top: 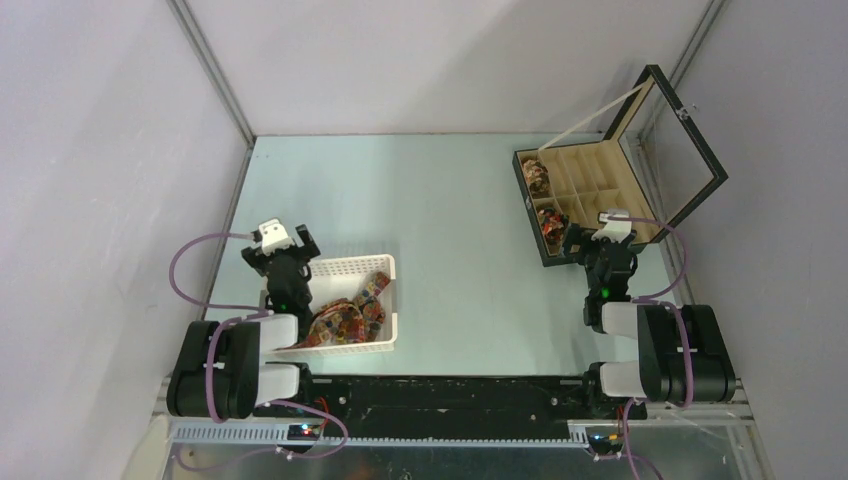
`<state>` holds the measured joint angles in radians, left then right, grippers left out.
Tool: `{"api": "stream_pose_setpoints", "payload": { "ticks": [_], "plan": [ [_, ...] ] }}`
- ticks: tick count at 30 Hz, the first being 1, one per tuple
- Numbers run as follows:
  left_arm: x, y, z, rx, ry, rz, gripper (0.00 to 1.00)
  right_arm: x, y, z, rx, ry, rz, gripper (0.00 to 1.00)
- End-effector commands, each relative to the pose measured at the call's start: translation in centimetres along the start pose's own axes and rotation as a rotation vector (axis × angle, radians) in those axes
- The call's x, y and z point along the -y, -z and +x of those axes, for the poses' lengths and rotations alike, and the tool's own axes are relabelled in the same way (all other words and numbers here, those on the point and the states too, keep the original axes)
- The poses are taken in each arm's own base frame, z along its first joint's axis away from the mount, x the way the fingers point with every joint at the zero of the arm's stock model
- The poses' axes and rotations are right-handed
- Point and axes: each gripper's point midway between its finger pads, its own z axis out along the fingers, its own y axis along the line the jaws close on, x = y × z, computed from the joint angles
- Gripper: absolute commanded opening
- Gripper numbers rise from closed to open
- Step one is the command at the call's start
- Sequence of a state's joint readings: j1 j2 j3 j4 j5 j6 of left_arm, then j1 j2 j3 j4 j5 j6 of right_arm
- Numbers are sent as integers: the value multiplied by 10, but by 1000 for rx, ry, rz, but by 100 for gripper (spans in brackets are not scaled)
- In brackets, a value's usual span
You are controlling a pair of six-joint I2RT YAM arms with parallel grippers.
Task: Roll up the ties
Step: Pick up the tie from the bin.
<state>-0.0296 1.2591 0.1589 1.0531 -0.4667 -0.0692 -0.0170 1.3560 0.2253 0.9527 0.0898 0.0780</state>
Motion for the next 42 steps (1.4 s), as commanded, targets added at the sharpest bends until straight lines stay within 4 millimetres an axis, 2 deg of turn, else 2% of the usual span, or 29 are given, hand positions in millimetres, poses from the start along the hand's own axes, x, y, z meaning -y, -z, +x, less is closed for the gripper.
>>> {"api": "stream_pose_setpoints", "payload": {
  "ticks": [1, 14, 21, 22, 23, 24, 26, 28, 30, 32, 33, 34, 35, 36, 39, 41, 42],
  "plan": [
    [0, -5, -16, 53, 3, -2, 98, -2, -5, -15, 45, 0, -7, 100],
    [0, -5, -17, 55, 4, -1, 98, -1, -4, -15, 47, 1, -7, 100],
    [-15, 15, -36, 79, 42, -60, 98, -12, 0, -27, 35, 26, -54, 100],
    [-16, 18, -45, 93, 84, -70, 98, -12, 1, -29, 34, 27, -55, 100],
    [-20, 19, -40, 56, 103, -105, 98, -12, 1, -32, 33, 29, -48, 100],
    [-21, 21, -46, 64, 127, -118, 98, -11, 2, -34, 29, 30, -40, 100],
    [-29, 23, -48, 52, 156, -181, 98, -16, 4, -42, 26, 35, -32, 100],
    [-33, 24, -52, 35, 186, -233, 98, -14, 8, -60, 58, 22, -5, 100],
    [-33, 23, -53, -17, 226, -268, 98, -14, 12, -76, 95, -69, 19, 100],
    [-25, 22, -55, -90, 278, -278, 98, -14, 15, -94, 128, -219, 51, 100],
    [-21, 21, -62, -133, 286, -279, 98, -11, 14, -100, 111, -271, 82, 100],
    [-14, 20, -67, -179, 275, -257, 98, -14, 17, -90, 41, -336, 96, 100],
    [-10, 20, -69, -198, 286, -253, 98, -21, 15, -110, 50, -362, 77, 100],
    [-7, 20, -73, -222, 284, -242, 98, -26, 15, -116, -2, -368, 77, 100],
    [4, 24, -85, -229, 331, -183, 98, -40, 16, -124, -92, -331, 47, 100],
    [10, 33, -102, -200, 398, -122, 98, -46, 18, -122, -158, -332, 16, 100],
    [11, 36, -104, -204, 412, -114, 98, -57, 19, -123, -190, -350, -47, 100]
  ]
}}
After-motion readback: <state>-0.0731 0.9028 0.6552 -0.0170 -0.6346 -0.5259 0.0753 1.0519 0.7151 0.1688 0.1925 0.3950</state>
